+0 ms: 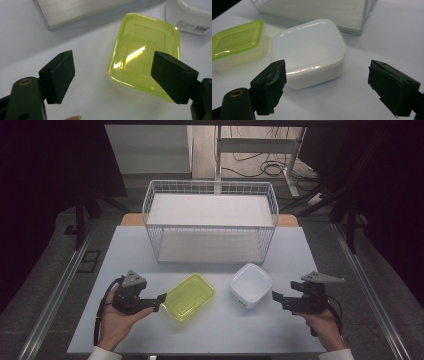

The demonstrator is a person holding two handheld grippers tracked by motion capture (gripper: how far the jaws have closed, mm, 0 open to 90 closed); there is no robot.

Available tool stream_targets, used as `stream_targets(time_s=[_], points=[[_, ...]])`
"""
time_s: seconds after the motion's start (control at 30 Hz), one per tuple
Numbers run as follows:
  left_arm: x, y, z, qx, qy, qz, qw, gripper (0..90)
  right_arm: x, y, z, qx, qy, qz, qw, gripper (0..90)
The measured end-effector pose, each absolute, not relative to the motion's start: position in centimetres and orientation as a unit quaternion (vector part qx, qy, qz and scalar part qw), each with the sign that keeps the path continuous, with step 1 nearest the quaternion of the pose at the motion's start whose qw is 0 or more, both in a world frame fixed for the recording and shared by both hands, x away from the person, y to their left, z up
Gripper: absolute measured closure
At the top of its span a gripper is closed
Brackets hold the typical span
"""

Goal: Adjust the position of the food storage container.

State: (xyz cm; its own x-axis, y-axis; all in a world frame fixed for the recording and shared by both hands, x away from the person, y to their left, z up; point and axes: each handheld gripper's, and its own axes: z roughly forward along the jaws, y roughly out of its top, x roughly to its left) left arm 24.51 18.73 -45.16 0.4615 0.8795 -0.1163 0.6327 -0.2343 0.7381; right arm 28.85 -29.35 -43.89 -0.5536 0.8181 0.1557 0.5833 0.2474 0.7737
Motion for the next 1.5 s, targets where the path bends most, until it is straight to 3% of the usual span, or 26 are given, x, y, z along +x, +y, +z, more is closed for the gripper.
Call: stream_targets(time_s=[0.77, 1.23, 1.5], points=[[23.8, 18.9, -44.0, 0.752, 0.499, 0.145, 0.405, 21.2, 28.6, -28.5, -43.8, 0.463, 0.780, 0.396, 0.139, 14.8], [22.6, 16.2, -43.6, 0.777, 0.472, 0.117, 0.400, 22.3, 28.7, -27.9, -43.2, 0.447, 0.786, 0.400, 0.149, 15.9], [22.1, 14.6, -43.7, 0.791, 0.456, 0.109, 0.394, 28.7, 28.9, -27.6, -43.6, 0.448, 0.790, 0.392, 0.145, 15.9]])
